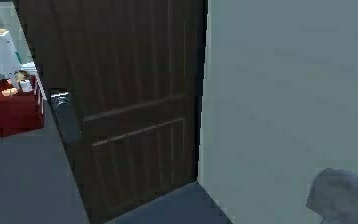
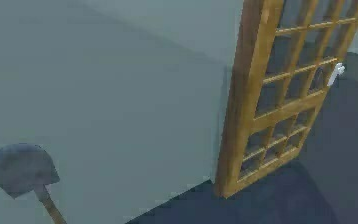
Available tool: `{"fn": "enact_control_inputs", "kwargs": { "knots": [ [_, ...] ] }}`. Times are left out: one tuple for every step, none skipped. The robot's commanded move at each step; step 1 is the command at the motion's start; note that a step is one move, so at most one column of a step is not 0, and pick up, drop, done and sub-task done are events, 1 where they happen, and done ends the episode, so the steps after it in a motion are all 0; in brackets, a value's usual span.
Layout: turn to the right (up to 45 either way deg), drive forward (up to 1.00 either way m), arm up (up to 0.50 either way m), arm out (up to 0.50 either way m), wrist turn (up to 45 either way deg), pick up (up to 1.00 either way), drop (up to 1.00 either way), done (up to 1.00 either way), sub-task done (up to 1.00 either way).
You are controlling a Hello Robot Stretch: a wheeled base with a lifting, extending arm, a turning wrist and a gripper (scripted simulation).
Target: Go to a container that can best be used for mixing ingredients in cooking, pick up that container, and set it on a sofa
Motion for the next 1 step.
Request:
{"fn": "enact_control_inputs", "kwargs": {
  "knots": [
    [-45.0,0.0,0.0,0.0,0.0,0.0,0.0,0.0,0.0]
  ]
}}
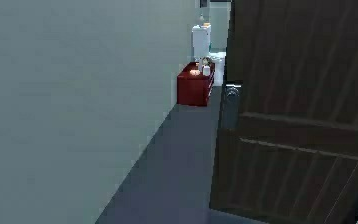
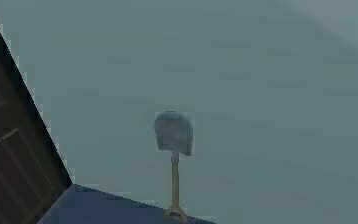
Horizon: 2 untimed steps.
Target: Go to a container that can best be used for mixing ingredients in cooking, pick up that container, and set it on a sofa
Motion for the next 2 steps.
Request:
{"fn": "enact_control_inputs", "kwargs": {
  "knots": [
    [-15.0,0.0,0.0,0.0,0.0,0.0,0.0,0.0,0.0],
    [0.0,1.0,0.0,0.0,0.0,0.0,0.0,0.0,0.0]
  ]
}}
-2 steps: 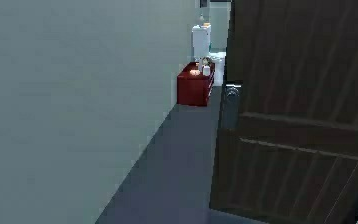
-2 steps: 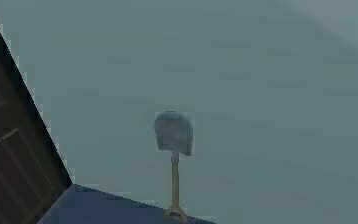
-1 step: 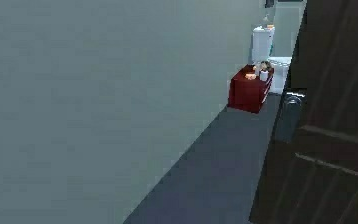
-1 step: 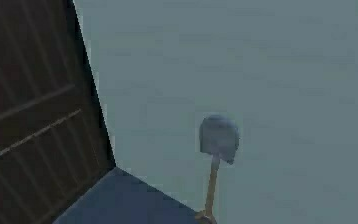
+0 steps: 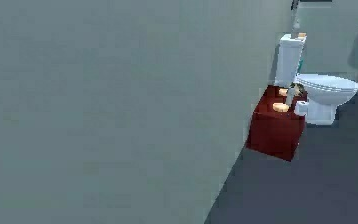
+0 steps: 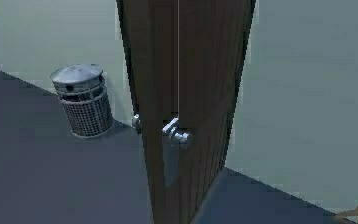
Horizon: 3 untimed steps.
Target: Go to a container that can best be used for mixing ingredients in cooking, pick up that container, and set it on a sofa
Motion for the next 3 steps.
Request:
{"fn": "enact_control_inputs", "kwargs": {
  "knots": [
    [-30.0,0.0,0.0,0.0,0.0,0.0,0.0,0.0,0.0],
    [0.0,0.05,0.0,0.0,0.0,0.0,0.0,0.0,0.0],
    [45.0,0.0,0.0,0.0,0.0,0.0,0.0,0.0,0.0]
  ]
}}
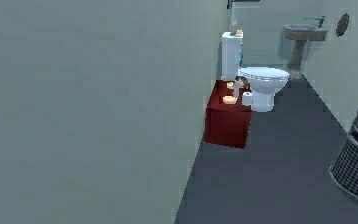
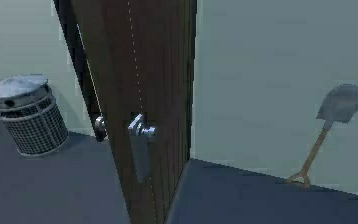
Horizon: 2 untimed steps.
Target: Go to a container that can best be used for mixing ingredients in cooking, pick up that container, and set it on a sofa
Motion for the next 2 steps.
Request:
{"fn": "enact_control_inputs", "kwargs": {
  "knots": [
    [9.0,0.0,0.0,0.0,0.0,0.0,0.0,0.0,0.0],
    [0.0,0.45,0.0,0.0,0.0,0.0,0.0,0.0,0.0]
  ]
}}
